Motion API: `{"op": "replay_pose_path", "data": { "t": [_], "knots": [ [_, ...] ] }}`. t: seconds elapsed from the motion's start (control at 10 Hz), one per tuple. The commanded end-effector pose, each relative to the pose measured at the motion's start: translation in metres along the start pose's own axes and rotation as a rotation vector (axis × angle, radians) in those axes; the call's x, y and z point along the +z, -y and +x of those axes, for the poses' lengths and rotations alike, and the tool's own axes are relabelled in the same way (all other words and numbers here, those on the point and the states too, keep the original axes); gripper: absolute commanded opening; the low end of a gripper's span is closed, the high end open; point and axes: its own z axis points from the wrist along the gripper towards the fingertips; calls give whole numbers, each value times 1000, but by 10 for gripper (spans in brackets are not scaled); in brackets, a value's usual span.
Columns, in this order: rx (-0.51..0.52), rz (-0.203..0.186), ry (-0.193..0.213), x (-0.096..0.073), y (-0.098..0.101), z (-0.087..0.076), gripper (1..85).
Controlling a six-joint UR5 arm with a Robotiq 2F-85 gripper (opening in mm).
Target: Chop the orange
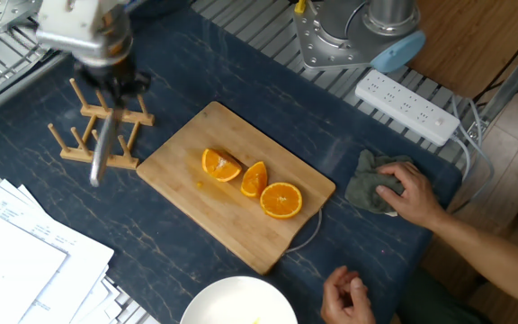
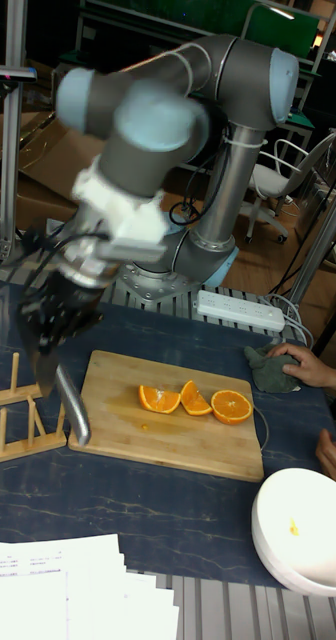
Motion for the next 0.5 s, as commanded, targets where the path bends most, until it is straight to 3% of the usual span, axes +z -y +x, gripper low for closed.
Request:
{"op": "replay_pose_path", "data": {
  "t": [0.0,0.1,0.2,0.3,0.4],
  "knots": [
    [129,20,-87,-55,-36,26,13],
    [267,-161,-95,-60,-91,22,13],
    [341,-299,-76,-67,-126,8,13],
    [359,-389,-8,-72,-143,-13,13],
    [290,-363,51,-66,-130,-26,13]
  ]
}}
